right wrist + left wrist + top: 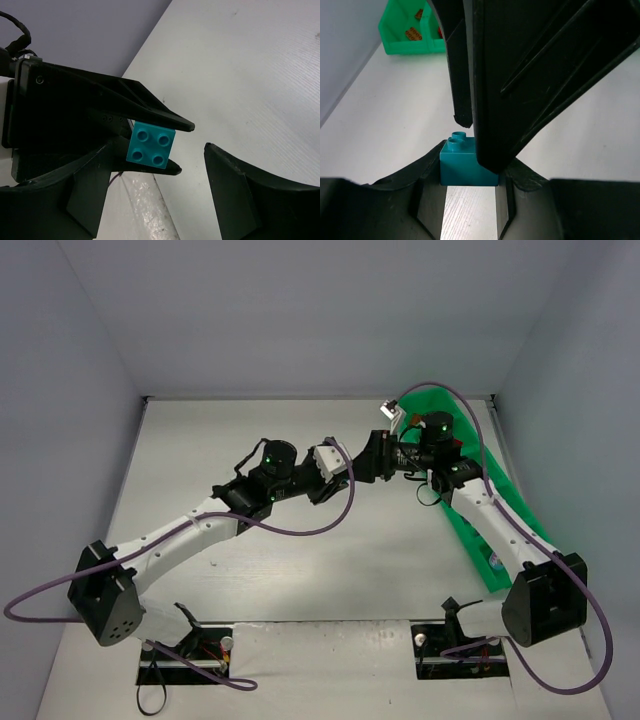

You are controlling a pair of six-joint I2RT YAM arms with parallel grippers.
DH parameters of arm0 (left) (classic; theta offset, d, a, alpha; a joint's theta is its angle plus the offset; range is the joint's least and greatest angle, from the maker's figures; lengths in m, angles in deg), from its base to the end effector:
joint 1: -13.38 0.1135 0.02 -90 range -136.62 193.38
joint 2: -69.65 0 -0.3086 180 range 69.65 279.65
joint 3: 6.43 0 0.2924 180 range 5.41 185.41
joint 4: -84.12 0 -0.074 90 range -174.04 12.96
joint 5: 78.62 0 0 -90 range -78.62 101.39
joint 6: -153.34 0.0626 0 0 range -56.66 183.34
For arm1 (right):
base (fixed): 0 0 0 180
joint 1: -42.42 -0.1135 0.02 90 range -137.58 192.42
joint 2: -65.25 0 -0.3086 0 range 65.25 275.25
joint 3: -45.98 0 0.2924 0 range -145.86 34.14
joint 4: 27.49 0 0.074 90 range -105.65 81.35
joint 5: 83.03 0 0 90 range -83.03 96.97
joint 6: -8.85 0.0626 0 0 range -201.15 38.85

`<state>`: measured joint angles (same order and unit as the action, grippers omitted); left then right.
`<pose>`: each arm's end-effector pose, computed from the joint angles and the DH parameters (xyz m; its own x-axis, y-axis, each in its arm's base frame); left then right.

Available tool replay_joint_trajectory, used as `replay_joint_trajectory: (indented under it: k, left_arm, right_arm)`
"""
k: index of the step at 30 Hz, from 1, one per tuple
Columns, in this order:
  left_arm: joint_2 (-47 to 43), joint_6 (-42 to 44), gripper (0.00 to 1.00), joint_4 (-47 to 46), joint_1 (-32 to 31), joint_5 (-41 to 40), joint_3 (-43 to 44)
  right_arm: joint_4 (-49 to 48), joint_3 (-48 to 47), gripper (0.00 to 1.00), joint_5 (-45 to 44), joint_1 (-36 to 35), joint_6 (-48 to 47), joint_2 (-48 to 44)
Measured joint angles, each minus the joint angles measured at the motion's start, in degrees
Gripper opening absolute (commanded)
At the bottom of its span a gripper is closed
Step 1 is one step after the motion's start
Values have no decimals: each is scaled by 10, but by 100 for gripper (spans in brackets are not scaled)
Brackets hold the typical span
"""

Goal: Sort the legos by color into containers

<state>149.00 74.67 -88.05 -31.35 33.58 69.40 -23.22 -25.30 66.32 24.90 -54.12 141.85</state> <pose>0.2563 -0.2872 0.3729 0.0426 0.2138 -0.9759 0.9244 0.3621 0.1197 0.3119 0.1549 0.3689 -0.5789 0.0602 -0.8132 -0.7851 0.2284 0.5758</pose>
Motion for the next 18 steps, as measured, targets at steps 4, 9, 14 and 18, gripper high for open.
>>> replay_joint_trajectory:
  k: [4, 9, 14, 18]
  left_arm:
    - [6, 0, 2, 2, 0, 0, 2]
    - [11, 2, 2, 3, -3, 0, 3]
    - [11, 3, 2, 7, -4, 0, 3]
    - [11, 5, 4, 8, -4, -3, 4]
  right_arm:
    - [-3, 0, 67, -7, -8, 0, 0]
    - [-5, 1, 62, -15, -15, 0, 0]
    - [-10, 5, 45, -17, -22, 1, 0]
    - [-13, 8, 30, -26, -26, 2, 1]
